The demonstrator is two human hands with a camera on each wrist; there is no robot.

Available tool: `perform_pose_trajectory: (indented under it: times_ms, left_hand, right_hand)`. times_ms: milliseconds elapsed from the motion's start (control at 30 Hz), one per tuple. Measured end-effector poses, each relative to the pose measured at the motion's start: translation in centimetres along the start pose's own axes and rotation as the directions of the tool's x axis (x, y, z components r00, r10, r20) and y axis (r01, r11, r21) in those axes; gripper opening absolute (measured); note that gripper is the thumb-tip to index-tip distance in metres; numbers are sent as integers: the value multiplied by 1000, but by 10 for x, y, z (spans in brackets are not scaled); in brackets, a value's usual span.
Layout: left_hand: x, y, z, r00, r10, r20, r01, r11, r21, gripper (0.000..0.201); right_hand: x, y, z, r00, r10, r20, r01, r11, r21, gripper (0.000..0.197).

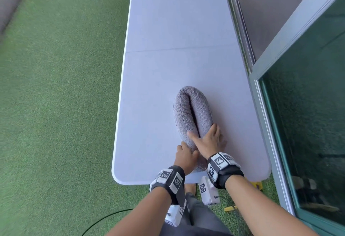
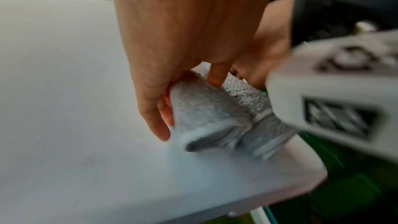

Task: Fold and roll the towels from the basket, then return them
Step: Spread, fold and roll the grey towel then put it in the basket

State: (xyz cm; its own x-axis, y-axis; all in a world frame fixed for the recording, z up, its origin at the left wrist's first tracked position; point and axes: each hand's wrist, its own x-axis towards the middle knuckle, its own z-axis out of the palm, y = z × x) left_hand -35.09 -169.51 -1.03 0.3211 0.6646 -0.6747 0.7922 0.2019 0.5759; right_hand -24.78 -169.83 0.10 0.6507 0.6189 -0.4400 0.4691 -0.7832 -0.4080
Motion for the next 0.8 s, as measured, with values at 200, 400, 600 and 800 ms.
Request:
perform_pose_trajectory:
  times_ms: [200, 400, 600, 800]
  left_hand:
    - [-1, -19, -1, 951, 114, 288, -223, 898, 379, 59]
    - [-27, -52, -37, 924, 67, 376, -195, 930, 312, 49]
    - [-77, -129, -44, 922, -65, 382, -54, 955, 292, 25]
    - [-122, -231, -22, 921, -301, 248, 226, 931, 288, 21]
  right_hand:
    - [13, -22, 13, 997, -71, -36, 55, 946, -321, 149]
    - [11, -7, 5, 973, -231, -26, 196, 874, -444, 129]
    - [-28, 78, -18, 929, -357, 99, 343, 725, -598, 132]
    - [-21, 83, -25, 935, -333, 118, 341, 758, -556, 133]
